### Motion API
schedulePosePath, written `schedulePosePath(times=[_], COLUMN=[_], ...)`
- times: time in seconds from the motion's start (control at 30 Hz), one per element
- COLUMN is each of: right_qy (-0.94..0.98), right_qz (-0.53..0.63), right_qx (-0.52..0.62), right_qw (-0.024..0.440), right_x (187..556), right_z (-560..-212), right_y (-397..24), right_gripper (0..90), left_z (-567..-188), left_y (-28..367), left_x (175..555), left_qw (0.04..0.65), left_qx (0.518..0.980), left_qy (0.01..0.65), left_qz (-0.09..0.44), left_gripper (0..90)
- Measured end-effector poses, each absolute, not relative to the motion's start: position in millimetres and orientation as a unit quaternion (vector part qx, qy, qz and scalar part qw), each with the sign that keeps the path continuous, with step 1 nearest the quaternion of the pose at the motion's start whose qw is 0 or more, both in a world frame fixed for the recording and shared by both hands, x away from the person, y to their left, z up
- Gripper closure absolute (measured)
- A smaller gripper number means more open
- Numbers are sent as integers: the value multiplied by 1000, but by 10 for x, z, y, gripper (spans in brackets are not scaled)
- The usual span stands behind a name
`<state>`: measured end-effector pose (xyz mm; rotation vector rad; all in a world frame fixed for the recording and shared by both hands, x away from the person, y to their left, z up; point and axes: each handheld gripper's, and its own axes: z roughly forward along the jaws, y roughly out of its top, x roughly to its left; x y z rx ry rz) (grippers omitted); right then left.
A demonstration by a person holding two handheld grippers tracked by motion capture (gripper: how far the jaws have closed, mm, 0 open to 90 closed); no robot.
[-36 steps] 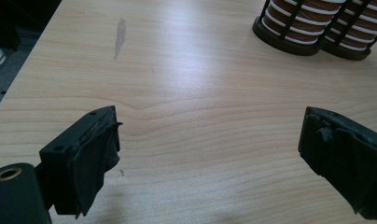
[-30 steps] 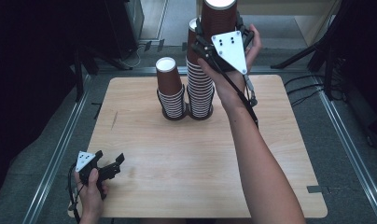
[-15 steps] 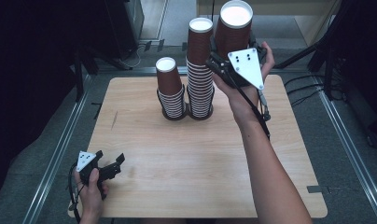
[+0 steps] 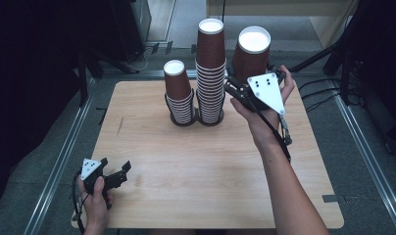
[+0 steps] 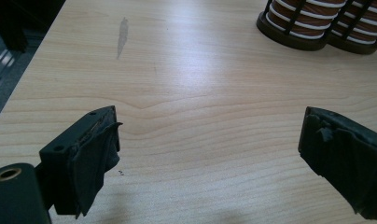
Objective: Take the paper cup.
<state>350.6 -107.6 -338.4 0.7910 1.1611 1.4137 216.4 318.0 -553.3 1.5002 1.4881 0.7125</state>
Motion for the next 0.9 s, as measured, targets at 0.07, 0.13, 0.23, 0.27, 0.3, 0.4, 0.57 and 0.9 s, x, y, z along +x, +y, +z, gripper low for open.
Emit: schedulePosePath(times=[0.07, 0.13, 0.23, 0.27, 0.3, 0.4, 0.57, 0.9], right_qy=[493, 496, 502, 504, 507, 510, 512, 526], right_qz=[592, 590, 587, 586, 584, 583, 581, 579], right_qx=[336, 337, 338, 339, 340, 344, 360, 362], right_qw=[542, 541, 538, 536, 535, 530, 520, 507], right_x=[3475, 3442, 3391, 3372, 3348, 3296, 3231, 3067], right_z=[-3429, -3476, -3554, -3584, -3621, -3708, -3863, -4096], right_y=[-1115, -1157, -1211, -1225, -1243, -1288, -1398, -1503], right_gripper=[125, 125, 125, 124, 124, 124, 124, 123], left_z=[-5533, -5534, -5533, -5533, -5532, -5532, -5532, -5529], left_y=[3180, 3178, 3172, 3168, 3168, 3165, 3160, 3136], left_x=[2164, 2164, 2163, 2163, 2162, 2161, 2163, 2165], left_qw=[440, 440, 436, 436, 435, 434, 431, 421], left_qx=[603, 604, 605, 605, 606, 608, 608, 610], left_qy=[600, 599, 600, 599, 599, 598, 598, 599], left_qz=[287, 288, 290, 291, 291, 293, 295, 304], left_gripper=[54, 54, 54, 54, 54, 54, 54, 54])
